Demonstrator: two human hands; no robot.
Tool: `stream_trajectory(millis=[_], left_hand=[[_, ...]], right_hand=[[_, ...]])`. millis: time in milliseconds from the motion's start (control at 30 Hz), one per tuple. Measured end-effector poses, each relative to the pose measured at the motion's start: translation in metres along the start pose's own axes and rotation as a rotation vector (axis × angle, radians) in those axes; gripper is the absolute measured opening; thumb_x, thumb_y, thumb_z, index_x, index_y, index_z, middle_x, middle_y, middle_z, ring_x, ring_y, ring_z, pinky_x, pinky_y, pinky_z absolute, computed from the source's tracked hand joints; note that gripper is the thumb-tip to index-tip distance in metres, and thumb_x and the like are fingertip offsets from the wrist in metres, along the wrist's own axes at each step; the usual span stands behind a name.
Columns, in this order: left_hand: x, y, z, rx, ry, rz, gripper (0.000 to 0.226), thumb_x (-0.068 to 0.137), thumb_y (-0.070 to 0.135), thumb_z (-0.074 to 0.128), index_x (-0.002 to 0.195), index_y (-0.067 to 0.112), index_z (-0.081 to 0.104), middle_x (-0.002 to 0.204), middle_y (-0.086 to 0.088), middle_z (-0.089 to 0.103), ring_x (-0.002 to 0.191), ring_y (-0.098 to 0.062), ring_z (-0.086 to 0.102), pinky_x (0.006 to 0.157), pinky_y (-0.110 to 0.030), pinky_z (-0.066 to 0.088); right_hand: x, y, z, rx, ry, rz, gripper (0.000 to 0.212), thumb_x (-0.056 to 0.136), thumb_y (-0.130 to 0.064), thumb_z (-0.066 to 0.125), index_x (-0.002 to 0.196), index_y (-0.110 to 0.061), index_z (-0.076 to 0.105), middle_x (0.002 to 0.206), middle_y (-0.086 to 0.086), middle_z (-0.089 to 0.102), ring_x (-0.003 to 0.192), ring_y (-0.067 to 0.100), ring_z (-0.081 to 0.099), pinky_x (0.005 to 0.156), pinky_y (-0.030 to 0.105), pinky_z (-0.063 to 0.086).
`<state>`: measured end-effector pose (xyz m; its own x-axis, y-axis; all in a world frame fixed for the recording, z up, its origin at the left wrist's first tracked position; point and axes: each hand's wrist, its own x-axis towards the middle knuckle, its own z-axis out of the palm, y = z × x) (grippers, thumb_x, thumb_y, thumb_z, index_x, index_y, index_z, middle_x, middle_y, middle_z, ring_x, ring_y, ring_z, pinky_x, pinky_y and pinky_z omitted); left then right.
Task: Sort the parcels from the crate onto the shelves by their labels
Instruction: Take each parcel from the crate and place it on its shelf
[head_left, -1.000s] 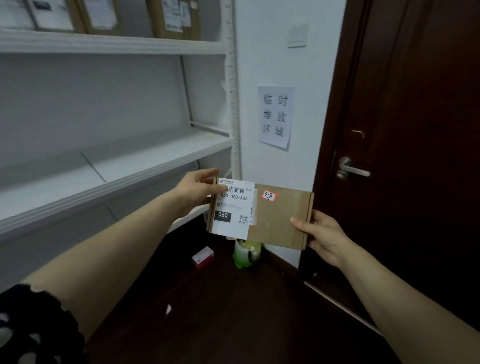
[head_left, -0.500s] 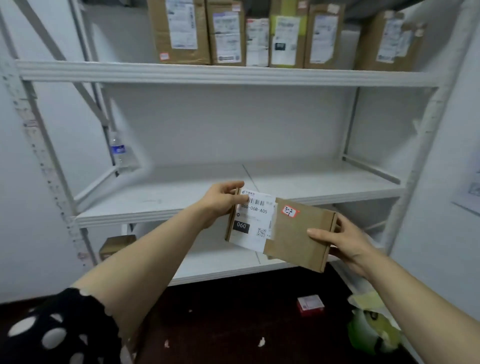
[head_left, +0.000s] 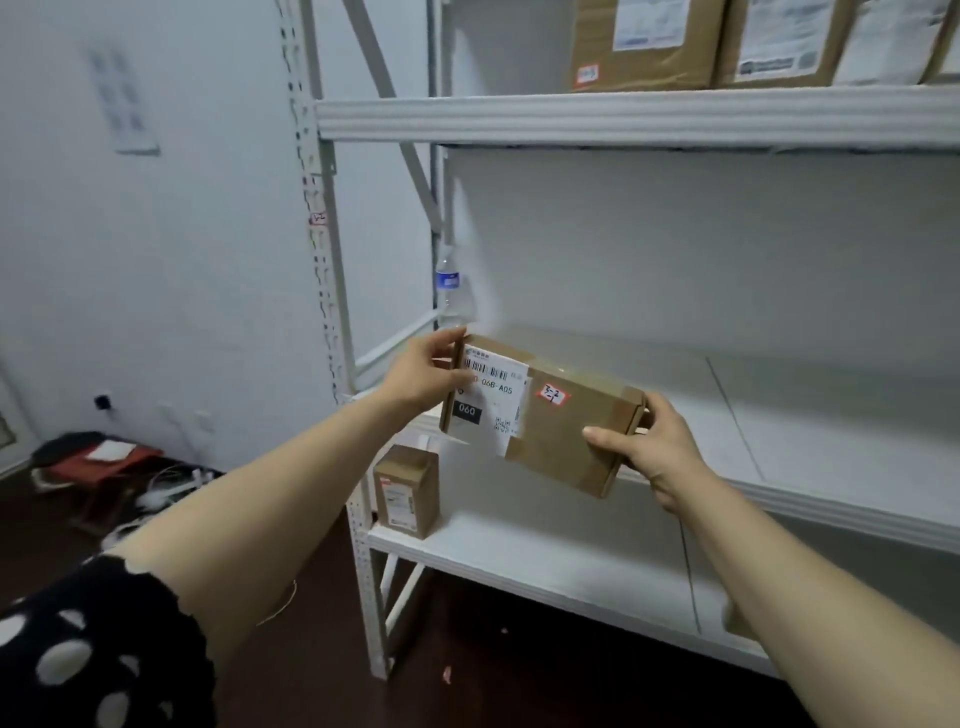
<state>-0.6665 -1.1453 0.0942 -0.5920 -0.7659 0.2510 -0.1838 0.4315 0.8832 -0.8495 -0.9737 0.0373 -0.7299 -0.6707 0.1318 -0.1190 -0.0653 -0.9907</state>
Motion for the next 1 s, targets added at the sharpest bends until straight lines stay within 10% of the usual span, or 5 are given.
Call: stream_trajectory(millis=[467, 1000], left_hand=[[0.119, -0.086, -0.067, 0.666, 0.094, -0.031, 0.053, 0.09, 0.001, 0.051, 0.14, 0.018, 0.045, 0.143, -0.005, 0.045, 0.132, -0.023, 0.041, 0.106, -0.039, 0.038], [0.223, -0.173, -0.114, 0.957, -0.353, 0.202, 0.062, 0.092, 0.009, 0.055, 0.147, 0.019, 0.03, 0.151, -0.001, 0.034, 0.137, -0.023, 0.033, 0.109, -0.035, 0.032]], right_hand=[[0.148, 0.038, 0.114, -0.094, -0.091, -0.028, 0.062, 0.066, 0.0, 0.083, 0.119, -0.011, 0.052, 0.093, -0.001, 0.058, 0.084, 0.018, 0.057, 0.068, 0.026, 0.048], [0.205, 0.08, 0.226, -0.133, -0.049, 0.045, 0.062, 0.068, 0.008, 0.078, 0.119, -0.009, 0.048, 0.093, 0.0, 0.056, 0.09, 0.022, 0.057, 0.079, 0.032, 0.05]])
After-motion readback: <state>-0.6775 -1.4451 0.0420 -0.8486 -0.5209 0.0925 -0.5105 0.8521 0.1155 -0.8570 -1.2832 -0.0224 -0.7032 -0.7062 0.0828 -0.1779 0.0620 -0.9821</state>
